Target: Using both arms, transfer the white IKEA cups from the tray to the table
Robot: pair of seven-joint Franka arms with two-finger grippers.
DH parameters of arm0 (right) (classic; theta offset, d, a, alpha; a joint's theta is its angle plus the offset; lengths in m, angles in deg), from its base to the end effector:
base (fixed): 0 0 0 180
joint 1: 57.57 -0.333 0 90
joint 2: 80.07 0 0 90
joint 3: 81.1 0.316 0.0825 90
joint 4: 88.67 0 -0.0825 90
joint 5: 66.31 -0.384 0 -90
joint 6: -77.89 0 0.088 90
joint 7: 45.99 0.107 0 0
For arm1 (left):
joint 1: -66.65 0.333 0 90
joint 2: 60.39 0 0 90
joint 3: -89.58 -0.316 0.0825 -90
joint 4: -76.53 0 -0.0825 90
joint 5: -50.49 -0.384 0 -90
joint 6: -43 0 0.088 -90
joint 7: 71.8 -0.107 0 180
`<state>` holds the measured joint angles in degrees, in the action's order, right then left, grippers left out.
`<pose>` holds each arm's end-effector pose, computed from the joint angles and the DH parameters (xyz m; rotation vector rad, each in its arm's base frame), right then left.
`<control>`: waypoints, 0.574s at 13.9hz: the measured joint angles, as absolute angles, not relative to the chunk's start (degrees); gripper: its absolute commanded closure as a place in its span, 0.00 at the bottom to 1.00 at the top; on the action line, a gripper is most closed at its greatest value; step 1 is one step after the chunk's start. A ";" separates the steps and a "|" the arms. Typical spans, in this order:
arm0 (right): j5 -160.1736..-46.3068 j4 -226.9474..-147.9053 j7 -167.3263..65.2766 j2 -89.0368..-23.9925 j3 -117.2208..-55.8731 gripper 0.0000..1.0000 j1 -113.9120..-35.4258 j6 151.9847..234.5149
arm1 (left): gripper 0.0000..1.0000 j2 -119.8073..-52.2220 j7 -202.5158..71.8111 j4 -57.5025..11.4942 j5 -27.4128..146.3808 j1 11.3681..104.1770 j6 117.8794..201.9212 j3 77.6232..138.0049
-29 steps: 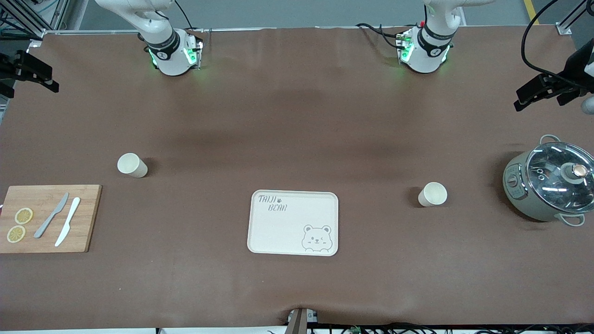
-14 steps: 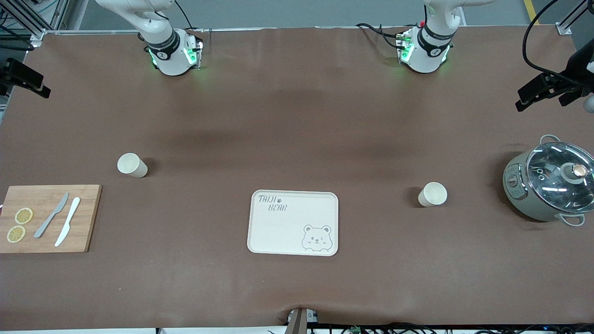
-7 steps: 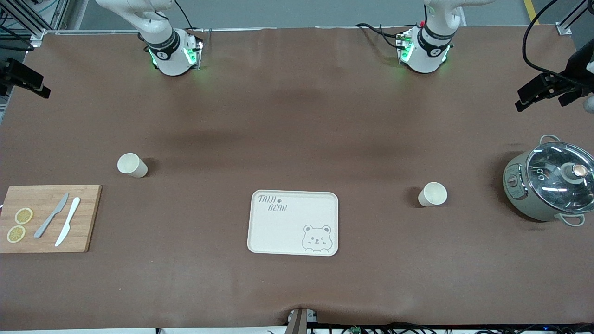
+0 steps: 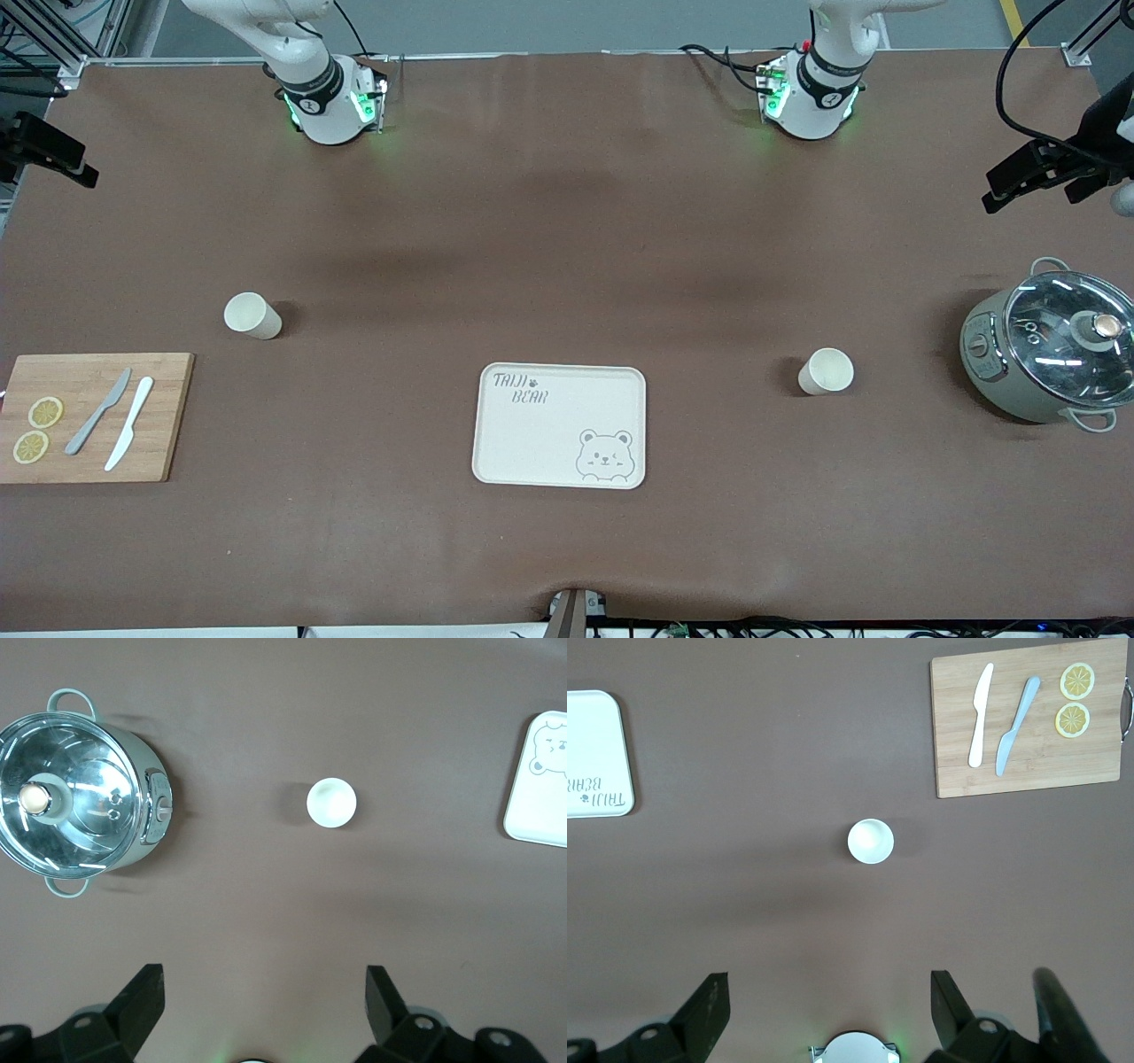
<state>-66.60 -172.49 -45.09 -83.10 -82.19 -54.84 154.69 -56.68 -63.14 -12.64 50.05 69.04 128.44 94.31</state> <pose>0.5108 -0.0338 0.6829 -3.1294 0.1273 0.1088 0.5257 -0.0223 0.6592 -3.1238 -0.1737 -0.0011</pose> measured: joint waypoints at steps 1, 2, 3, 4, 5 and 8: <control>-66.60 -172.50 -45.16 -83.10 -82.16 0.00 -54.86 154.69 | 0.00 -56.67 -63.14 -12.64 50.05 69.04 128.44 94.31; -66.60 -172.52 -45.43 -83.10 -82.15 0.00 -54.87 154.69 | 0.00 -56.68 -63.14 -12.64 50.05 69.04 128.48 94.31; -66.60 -172.55 -45.79 -83.10 -82.13 0.00 -54.88 154.69 | 0.00 -56.70 -63.14 -12.64 50.05 69.04 128.61 94.32; -66.60 -172.58 -46.07 -83.10 -82.12 0.00 -54.88 154.69 | 0.00 -56.74 -63.14 -12.64 50.05 69.03 128.79 94.33; -66.60 -172.59 -46.24 -83.10 -82.12 0.00 -54.88 154.69 | 0.00 -56.79 -63.14 -12.64 50.05 69.03 128.94 94.35; -66.60 -172.61 -46.46 -83.10 -82.11 0.00 -54.89 154.69 | 0.00 -56.86 -63.14 -12.64 50.05 69.03 129.21 94.35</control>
<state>-66.60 -172.61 -46.46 -83.10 -82.11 -54.89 154.69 -56.86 -63.14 -12.64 50.05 69.03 129.21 94.35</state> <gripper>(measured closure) 0.000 0.000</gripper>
